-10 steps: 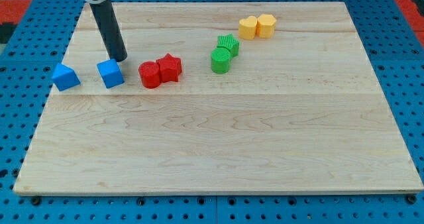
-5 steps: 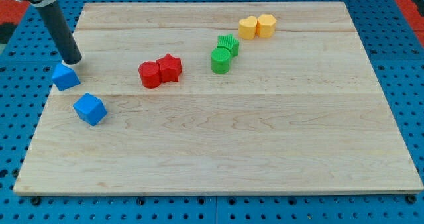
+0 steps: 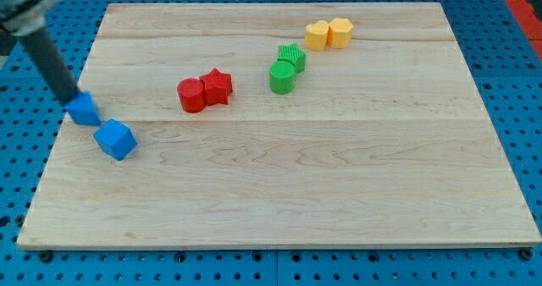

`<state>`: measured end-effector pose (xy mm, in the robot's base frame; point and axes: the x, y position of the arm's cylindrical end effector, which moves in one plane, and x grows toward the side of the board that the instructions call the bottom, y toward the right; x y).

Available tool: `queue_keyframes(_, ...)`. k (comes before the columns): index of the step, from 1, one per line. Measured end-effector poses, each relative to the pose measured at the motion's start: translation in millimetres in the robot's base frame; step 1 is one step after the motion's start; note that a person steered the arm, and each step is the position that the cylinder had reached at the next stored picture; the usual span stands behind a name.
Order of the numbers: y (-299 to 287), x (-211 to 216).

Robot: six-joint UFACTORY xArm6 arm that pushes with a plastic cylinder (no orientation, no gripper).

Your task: Move the blue triangle and the blue cube down a bit

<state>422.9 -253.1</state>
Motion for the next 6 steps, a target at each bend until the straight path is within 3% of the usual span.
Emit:
queue_keyframes(2,30.1,38.0)
queue_keyframes(6,40.4,39.2)
